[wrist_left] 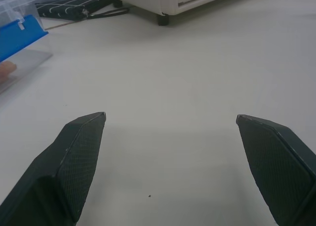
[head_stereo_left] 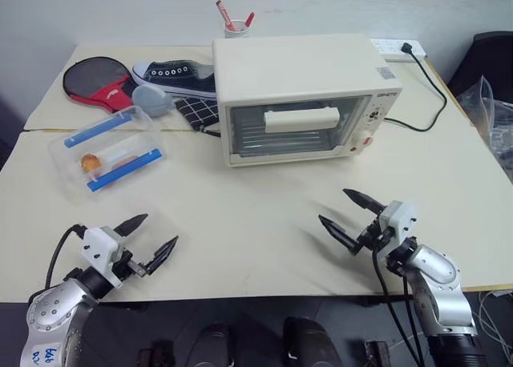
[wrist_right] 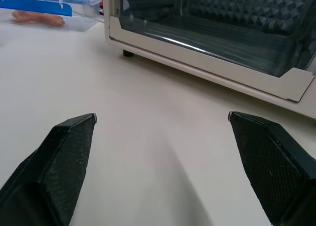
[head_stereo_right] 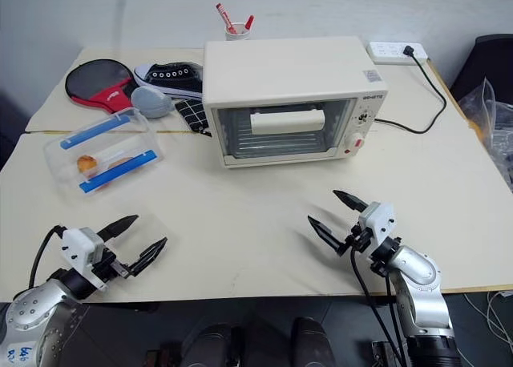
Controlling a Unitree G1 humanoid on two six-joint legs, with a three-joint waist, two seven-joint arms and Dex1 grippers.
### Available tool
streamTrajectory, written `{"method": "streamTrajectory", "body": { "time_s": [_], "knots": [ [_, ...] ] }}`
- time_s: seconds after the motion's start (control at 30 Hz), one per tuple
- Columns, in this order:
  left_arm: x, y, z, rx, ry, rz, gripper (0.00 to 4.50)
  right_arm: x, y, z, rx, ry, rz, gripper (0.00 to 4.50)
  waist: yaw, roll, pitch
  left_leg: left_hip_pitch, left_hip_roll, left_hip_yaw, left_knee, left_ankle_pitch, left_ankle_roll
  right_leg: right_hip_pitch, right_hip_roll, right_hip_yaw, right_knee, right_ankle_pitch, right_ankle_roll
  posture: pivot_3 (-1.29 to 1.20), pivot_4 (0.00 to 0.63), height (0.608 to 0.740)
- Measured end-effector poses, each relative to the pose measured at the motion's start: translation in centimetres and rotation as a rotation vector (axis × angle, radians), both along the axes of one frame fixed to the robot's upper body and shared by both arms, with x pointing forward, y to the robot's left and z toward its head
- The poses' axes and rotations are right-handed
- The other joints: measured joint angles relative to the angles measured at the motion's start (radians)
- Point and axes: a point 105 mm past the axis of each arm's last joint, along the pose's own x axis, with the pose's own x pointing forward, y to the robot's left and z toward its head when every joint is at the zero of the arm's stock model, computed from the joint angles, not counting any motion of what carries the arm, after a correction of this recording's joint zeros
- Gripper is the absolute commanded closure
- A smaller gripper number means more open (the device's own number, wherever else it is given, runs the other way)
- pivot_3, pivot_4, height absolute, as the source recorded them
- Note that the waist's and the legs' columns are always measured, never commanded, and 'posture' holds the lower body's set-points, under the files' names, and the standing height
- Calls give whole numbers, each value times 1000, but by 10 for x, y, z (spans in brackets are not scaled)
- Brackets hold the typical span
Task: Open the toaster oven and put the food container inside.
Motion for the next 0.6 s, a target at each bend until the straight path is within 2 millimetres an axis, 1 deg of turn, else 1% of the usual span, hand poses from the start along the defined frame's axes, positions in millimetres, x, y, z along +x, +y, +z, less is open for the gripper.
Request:
{"method": "streamTrajectory", "body": {
  "time_s": [0.1,0.17,0.2,0.27,0.3,0.37,0.47,0.53,0.6],
  "knots": [
    [-1,-5,3,-4,14,-39,0,-1,0,-3,6,20,3,33,0,0,0,0,0,0,0,0,0,0,0,0,0,0,0,0,150,740],
    [-3,-9,12,-62,36,-98,0,0,0,-1,31,29,6,33,-1,0,0,0,0,0,0,0,0,0,-1,1,1,0,0,0,150,740],
    [-6,-13,17,-87,65,-158,0,1,0,3,47,34,14,33,-1,0,0,0,1,0,0,0,0,0,-2,1,1,0,0,0,150,740],
    [-10,-17,31,-116,93,-267,0,4,-1,14,61,42,37,33,-2,1,1,0,0,0,1,0,0,0,-2,2,1,0,0,0,150,740],
    [-9,-18,41,-129,81,-299,0,6,-3,22,69,42,47,33,-1,2,1,0,0,0,1,0,0,0,-3,2,1,0,0,0,150,740],
    [-3,-21,61,-164,37,-343,0,12,-7,40,74,31,72,33,1,2,1,0,0,-1,1,0,0,0,-2,1,1,0,0,0,150,740],
    [8,-30,88,-182,-38,-409,0,23,-2,66,77,-6,127,33,0,2,1,0,0,0,1,0,0,0,1,1,1,0,0,0,150,740],
    [17,-40,107,-210,-106,-451,0,37,-3,80,95,-21,135,33,0,2,1,0,-1,1,1,1,0,0,2,0,2,0,0,0,150,740],
    [23,-47,118,-231,-142,-471,0,47,-4,88,104,-33,134,33,0,2,1,0,-1,2,1,2,0,-1,2,-1,2,0,0,0,150,740]
  ]
}}
